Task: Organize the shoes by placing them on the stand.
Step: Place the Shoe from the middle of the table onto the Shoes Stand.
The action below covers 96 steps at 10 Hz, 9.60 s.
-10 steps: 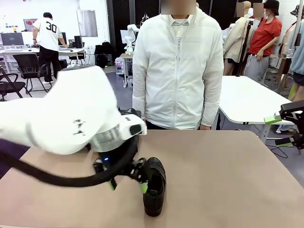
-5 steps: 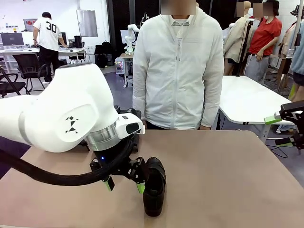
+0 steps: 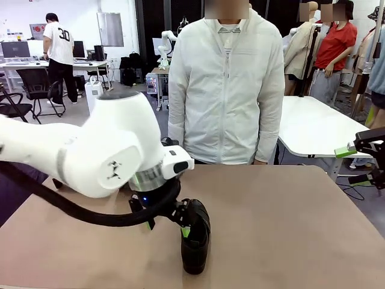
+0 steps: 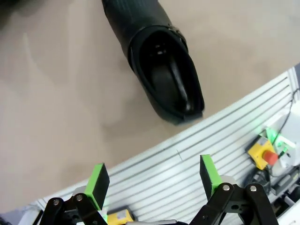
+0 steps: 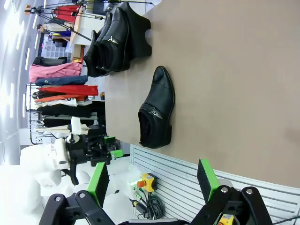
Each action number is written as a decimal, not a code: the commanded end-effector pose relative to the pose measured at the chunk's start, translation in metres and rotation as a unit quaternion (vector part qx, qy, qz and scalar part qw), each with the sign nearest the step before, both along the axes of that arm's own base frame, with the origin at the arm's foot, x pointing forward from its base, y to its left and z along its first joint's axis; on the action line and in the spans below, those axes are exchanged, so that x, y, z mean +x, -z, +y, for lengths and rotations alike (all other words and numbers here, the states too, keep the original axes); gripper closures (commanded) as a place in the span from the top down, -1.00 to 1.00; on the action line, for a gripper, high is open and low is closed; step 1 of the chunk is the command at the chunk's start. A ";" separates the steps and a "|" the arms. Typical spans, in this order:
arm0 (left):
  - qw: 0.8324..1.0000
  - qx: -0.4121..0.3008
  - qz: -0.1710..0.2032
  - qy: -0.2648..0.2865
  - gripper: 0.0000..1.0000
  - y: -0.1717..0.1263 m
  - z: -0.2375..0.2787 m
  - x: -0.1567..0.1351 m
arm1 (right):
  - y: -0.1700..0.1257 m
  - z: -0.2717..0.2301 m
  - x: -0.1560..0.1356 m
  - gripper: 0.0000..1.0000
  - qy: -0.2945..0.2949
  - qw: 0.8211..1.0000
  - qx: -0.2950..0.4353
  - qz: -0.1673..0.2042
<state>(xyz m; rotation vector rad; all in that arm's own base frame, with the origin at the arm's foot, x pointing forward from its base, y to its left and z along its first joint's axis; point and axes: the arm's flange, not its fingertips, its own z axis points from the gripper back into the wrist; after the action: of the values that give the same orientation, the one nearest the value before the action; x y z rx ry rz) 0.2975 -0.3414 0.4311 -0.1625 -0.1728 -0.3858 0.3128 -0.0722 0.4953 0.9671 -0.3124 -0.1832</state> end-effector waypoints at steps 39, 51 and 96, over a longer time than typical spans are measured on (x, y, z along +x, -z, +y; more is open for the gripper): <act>0.982 -0.053 -0.013 -0.183 -1.00 0.080 -0.032 0.076 | -0.005 0.001 0.002 1.00 0.004 1.000 0.013 -0.001; 0.983 -0.064 -0.166 0.043 -1.00 -0.082 0.134 -0.023 | -0.005 0.001 0.002 1.00 0.004 1.000 0.013 -0.001; 0.983 -0.108 -0.099 -0.108 1.00 -0.100 0.296 0.151 | -0.005 0.001 0.002 1.00 0.004 1.000 0.013 -0.001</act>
<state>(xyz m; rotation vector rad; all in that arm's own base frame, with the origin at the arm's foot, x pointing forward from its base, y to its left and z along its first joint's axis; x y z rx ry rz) 0.4821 -0.0477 0.5102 -0.2617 -0.5282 -0.1305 0.3125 -0.0727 0.4952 0.9651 -0.3116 -0.1853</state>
